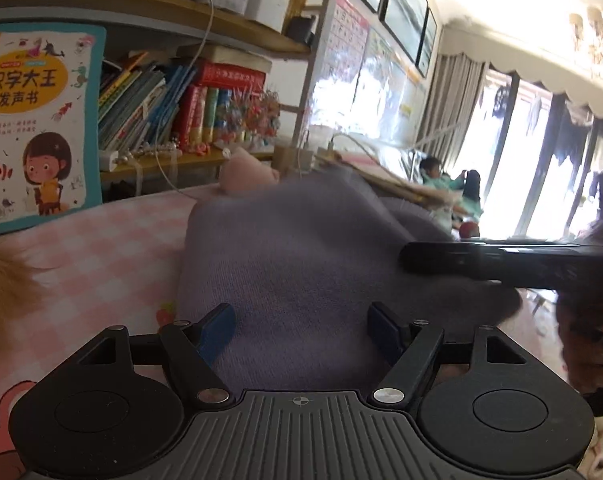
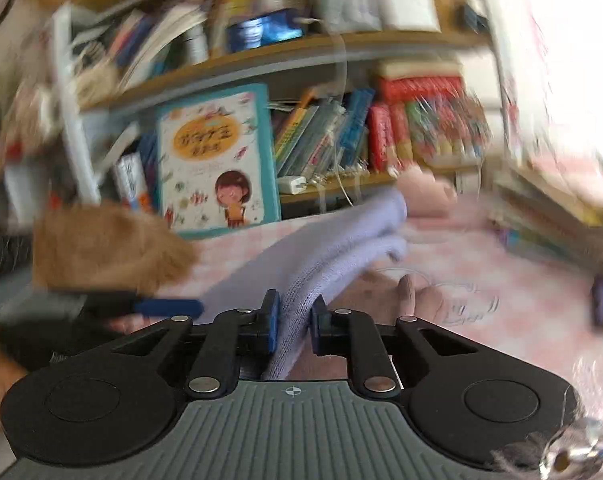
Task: Fold clothes
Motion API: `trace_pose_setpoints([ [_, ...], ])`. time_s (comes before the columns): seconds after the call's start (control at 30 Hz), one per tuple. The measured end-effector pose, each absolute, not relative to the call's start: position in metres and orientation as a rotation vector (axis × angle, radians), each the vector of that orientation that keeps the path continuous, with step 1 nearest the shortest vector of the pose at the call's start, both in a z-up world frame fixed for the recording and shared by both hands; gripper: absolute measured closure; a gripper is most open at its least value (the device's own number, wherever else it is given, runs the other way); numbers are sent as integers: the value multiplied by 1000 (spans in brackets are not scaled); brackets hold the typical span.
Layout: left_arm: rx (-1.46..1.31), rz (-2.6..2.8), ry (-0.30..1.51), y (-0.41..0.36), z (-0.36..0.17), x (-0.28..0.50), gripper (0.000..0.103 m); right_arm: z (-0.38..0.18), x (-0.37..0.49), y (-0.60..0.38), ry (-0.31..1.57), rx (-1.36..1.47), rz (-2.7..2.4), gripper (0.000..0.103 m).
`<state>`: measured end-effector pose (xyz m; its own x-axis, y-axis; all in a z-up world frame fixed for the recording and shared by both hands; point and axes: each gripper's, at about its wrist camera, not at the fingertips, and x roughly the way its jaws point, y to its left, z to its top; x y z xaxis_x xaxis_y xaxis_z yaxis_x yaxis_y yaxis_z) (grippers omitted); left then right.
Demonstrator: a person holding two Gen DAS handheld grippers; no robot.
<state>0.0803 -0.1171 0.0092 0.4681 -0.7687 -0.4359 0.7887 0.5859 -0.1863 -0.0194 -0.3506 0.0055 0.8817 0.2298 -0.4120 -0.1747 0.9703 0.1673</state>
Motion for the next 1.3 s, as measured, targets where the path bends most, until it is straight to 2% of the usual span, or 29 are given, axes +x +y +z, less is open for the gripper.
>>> trace_pose_setpoints([
  [0.13,106,-964,494,-120,6,73,23,-21,2,-371,654,276,139,85],
  [0.2,134,-962,478,-122,3,69,20,-25,8,-391,663,436,162,80],
  [0.27,151,-963,466,-123,2,66,17,-24,12,-401,659,499,166,71],
  [0.43,135,-978,470,-120,1,68,15,-19,31,-401,649,508,142,64],
  [0.47,126,-982,473,-119,1,69,14,-19,34,-400,646,506,121,68],
  [0.53,107,-990,480,-117,0,72,14,-15,37,-387,628,424,68,87],
  [0.7,110,-993,486,-118,0,72,11,-14,15,-324,515,-77,5,88],
  [0.8,116,-992,474,-116,2,69,11,-25,23,-334,562,-30,-5,81],
  [0.83,111,-993,473,-113,3,69,11,-24,23,-339,563,-4,-4,76],
  [0.9,71,-988,457,-104,10,71,11,-20,21,-349,555,37,-6,60],
  [0.93,36,-978,442,-97,15,74,11,-19,19,-353,553,54,-9,48],
  [0.97,-7,-966,433,-90,19,79,10,-18,19,-358,561,75,-16,43],
  [1.07,-133,-913,481,-74,25,102,10,-16,18,-379,605,209,-18,33],
  [1.3,-234,-859,656,-78,12,146,11,-30,16,-414,715,558,52,31],
])
